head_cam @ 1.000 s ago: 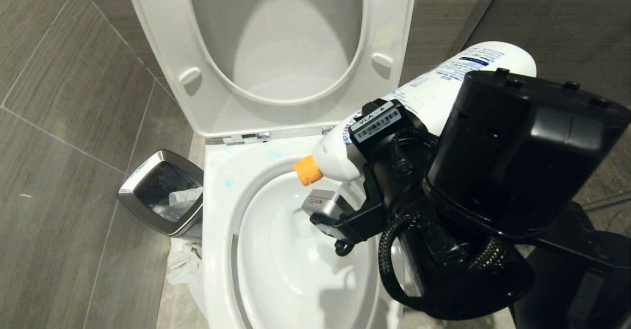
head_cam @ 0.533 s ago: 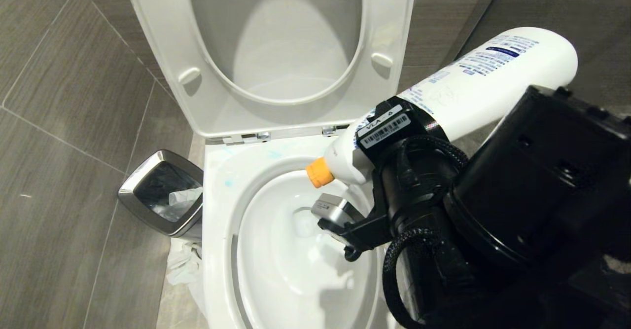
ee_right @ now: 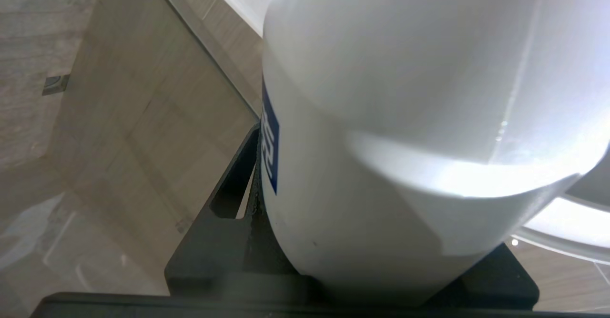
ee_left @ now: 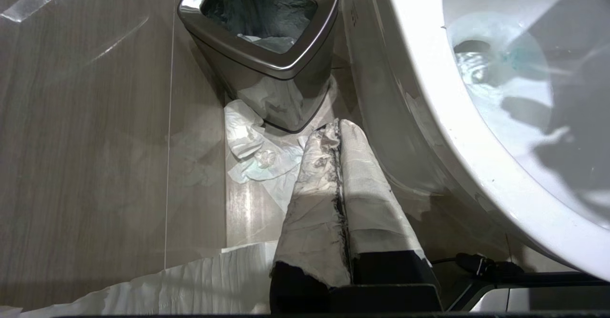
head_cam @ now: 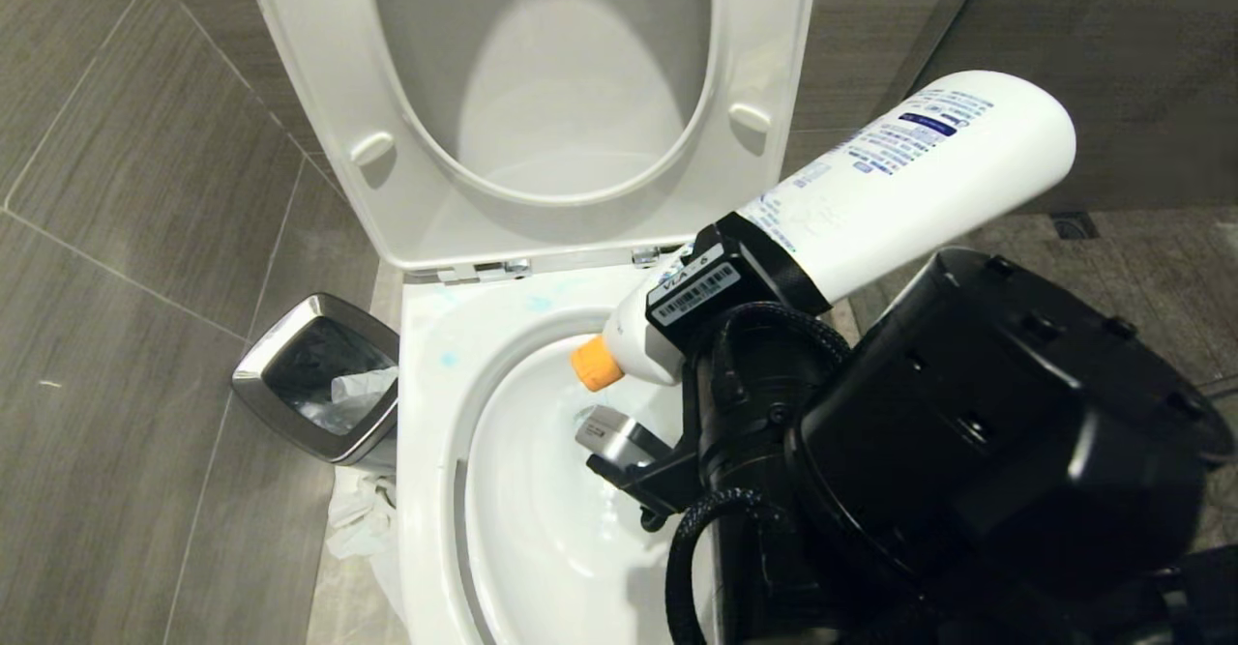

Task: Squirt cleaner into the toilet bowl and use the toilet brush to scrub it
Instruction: Pour in the cleaning agent

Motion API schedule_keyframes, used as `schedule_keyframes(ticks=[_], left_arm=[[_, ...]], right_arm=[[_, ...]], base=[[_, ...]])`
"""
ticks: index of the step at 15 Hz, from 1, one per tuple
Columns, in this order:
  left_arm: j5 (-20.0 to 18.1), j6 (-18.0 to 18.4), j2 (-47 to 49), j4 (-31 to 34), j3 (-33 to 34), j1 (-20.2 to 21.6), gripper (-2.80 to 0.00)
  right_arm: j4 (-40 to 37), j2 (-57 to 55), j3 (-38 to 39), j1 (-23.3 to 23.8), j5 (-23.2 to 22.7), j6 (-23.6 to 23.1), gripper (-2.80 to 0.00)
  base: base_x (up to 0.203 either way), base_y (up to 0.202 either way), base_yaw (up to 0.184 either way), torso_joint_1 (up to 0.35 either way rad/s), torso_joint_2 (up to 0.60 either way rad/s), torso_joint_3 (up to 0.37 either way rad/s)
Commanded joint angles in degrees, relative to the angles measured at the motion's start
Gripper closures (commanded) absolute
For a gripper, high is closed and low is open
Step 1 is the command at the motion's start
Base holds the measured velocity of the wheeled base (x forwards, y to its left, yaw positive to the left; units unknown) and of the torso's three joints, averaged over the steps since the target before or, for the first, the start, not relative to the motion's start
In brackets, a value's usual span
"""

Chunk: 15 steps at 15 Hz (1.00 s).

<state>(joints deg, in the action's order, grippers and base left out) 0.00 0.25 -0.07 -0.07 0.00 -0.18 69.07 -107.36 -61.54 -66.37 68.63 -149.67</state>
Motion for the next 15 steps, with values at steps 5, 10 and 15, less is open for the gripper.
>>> schedule_keyframes(ticks=[5, 10, 15], left_arm=[[0.00, 0.01, 0.07, -0.01, 0.00, 0.01, 0.00], [0.00, 0.01, 0.07, -0.01, 0.00, 0.01, 0.00], [0.00, 0.01, 0.07, -0.01, 0.00, 0.01, 0.00]], right_arm=[[7.03, -1.18, -1.00, 0.23, 0.77, -0.72, 0.00], [16.14, -3.55, -2.54, 0.71, 3.93, -0.61, 0.00], [18.59, -4.26, -5.64, 0.42, 12.11, 6.17, 0.00]], base=[[0.000, 0.000, 0.000, 0.000, 0.00, 0.000], [0.000, 0.000, 0.000, 0.000, 0.00, 0.000], [0.000, 0.000, 0.000, 0.000, 0.00, 0.000]])
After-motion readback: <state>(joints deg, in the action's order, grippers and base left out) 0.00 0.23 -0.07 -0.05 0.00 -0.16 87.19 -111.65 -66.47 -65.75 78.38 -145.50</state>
